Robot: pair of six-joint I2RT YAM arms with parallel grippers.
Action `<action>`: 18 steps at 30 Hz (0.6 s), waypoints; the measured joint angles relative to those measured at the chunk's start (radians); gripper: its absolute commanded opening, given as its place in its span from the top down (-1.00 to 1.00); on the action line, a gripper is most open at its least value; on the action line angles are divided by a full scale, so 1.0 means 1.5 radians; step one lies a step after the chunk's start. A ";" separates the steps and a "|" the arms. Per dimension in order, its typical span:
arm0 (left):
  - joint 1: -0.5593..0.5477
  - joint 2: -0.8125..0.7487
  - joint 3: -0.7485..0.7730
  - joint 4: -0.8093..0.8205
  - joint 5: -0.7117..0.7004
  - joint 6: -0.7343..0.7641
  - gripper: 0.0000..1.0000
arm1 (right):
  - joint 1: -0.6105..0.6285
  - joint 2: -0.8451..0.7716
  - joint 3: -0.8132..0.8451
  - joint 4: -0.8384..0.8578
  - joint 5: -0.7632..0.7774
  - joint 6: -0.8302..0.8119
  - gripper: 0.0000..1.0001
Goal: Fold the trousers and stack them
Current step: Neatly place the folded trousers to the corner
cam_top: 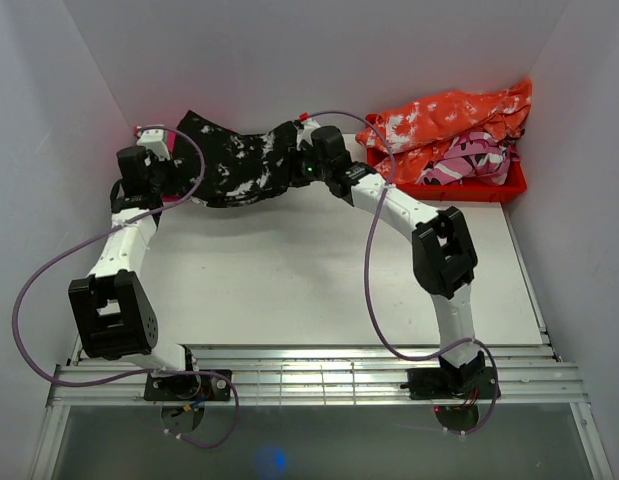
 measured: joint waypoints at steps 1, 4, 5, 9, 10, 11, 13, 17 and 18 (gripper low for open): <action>0.014 0.004 0.005 0.019 -0.001 -0.001 1.00 | 0.004 0.018 0.026 0.009 0.003 -0.006 0.84; 0.050 0.024 0.022 0.077 -0.004 -0.011 1.00 | 0.020 0.087 0.124 0.031 0.013 -0.019 0.84; 0.061 0.033 0.026 0.100 -0.004 -0.016 1.00 | 0.026 0.113 0.159 0.039 0.017 -0.024 0.84; 0.105 0.070 0.029 0.188 0.003 -0.045 1.00 | 0.047 0.204 0.249 0.104 0.042 -0.054 0.85; 0.116 0.082 0.028 0.211 0.008 -0.054 1.00 | 0.053 0.227 0.264 0.126 0.050 -0.062 0.84; 0.127 0.094 0.027 0.237 0.013 -0.065 1.00 | 0.059 0.249 0.280 0.149 0.060 -0.072 0.85; 0.147 0.119 0.021 0.289 0.022 -0.084 1.00 | 0.071 0.303 0.326 0.195 0.079 -0.092 0.84; 0.178 0.173 0.007 0.388 0.030 -0.117 1.00 | 0.089 0.430 0.436 0.306 0.130 -0.136 0.84; 0.184 0.189 0.006 0.407 0.033 -0.124 1.00 | 0.092 0.447 0.442 0.329 0.138 -0.146 0.84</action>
